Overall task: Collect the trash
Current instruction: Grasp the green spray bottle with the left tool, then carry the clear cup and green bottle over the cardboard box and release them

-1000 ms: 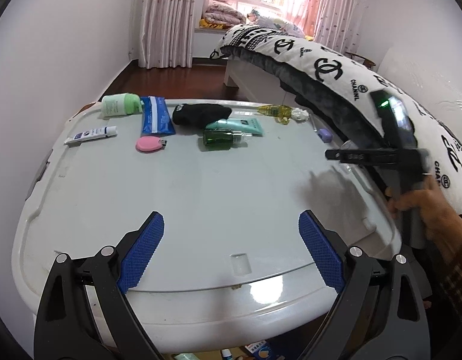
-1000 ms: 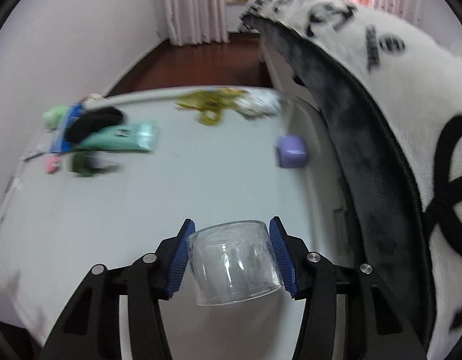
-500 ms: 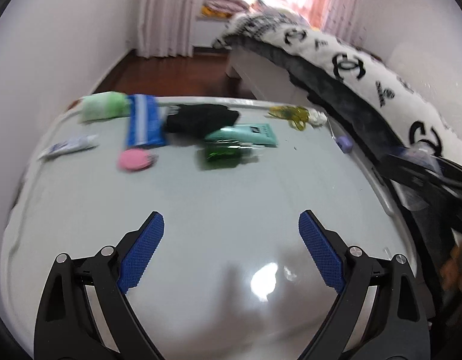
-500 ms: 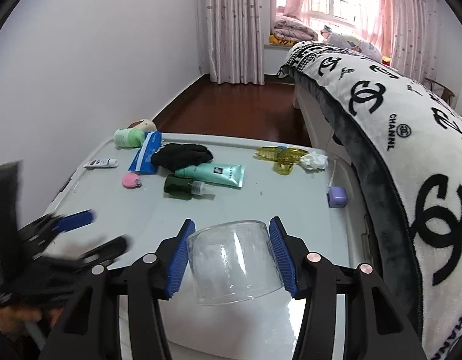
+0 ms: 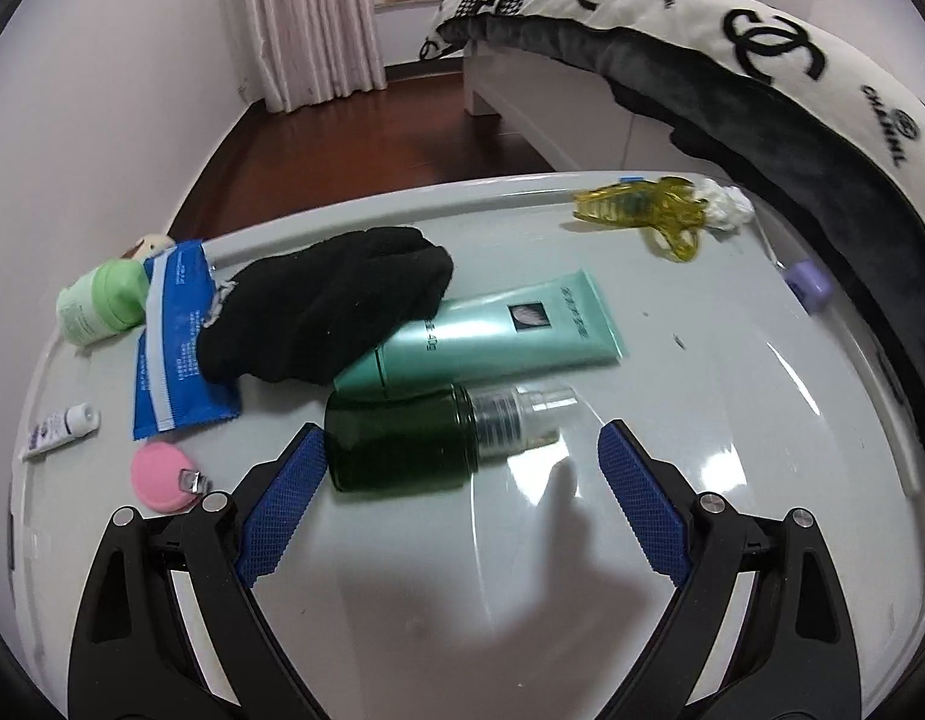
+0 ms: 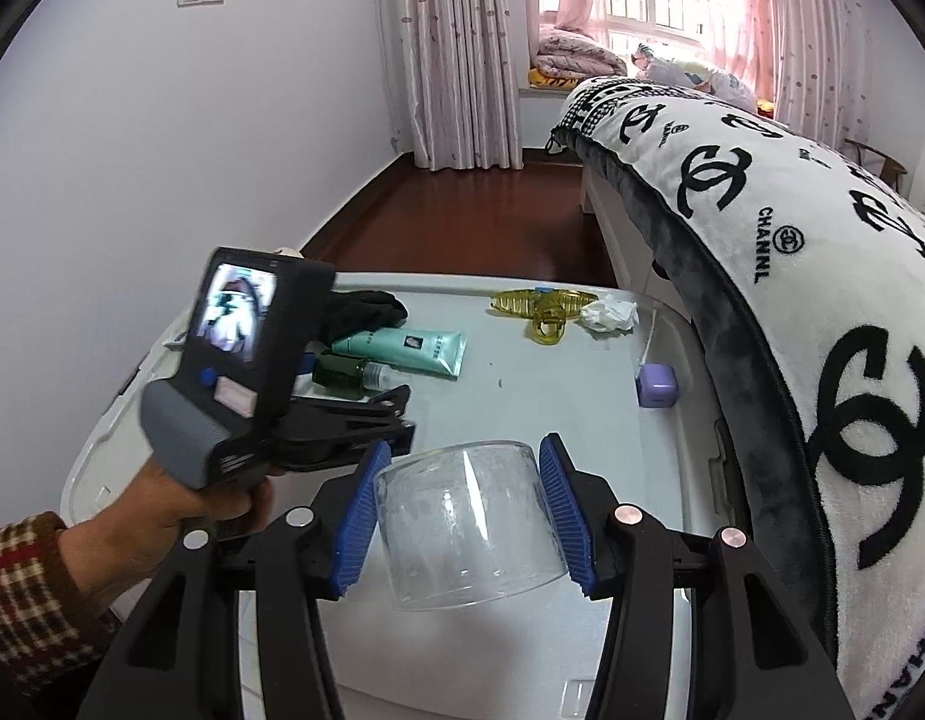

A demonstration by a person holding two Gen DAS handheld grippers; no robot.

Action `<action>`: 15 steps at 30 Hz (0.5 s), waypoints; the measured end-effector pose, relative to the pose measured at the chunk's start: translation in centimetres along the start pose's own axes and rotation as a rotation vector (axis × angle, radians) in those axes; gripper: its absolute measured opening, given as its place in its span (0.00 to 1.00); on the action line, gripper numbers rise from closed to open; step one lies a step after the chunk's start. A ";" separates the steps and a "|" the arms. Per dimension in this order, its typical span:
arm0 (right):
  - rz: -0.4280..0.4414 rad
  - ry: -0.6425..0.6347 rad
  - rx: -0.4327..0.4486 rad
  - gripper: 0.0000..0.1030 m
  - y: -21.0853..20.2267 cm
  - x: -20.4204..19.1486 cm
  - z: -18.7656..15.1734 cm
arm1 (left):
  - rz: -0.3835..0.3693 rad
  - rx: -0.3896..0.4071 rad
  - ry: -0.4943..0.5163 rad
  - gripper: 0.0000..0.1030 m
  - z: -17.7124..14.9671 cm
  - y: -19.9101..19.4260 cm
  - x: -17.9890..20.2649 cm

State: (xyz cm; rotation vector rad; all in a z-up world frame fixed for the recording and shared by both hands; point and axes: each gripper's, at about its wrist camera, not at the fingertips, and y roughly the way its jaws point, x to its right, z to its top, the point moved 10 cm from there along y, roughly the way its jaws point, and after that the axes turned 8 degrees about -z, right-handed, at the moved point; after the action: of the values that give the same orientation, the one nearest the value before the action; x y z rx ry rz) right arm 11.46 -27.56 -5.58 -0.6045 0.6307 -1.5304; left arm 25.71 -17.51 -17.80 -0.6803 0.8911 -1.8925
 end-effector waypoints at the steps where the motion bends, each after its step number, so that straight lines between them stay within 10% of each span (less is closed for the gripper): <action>1: 0.003 0.000 0.000 0.50 0.0 -0.1 0.0 | -0.011 -0.004 -0.021 0.87 0.0 0.3 -0.1; 15: 0.012 0.007 0.007 0.50 0.1 -0.4 0.3 | -0.066 0.048 -0.135 0.83 0.4 0.9 -0.9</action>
State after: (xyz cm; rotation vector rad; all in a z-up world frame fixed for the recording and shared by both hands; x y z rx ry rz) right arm 11.71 -27.21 -5.46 -0.5893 0.6331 -1.5234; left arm 26.84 -17.16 -18.38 -0.8068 0.7436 -1.8958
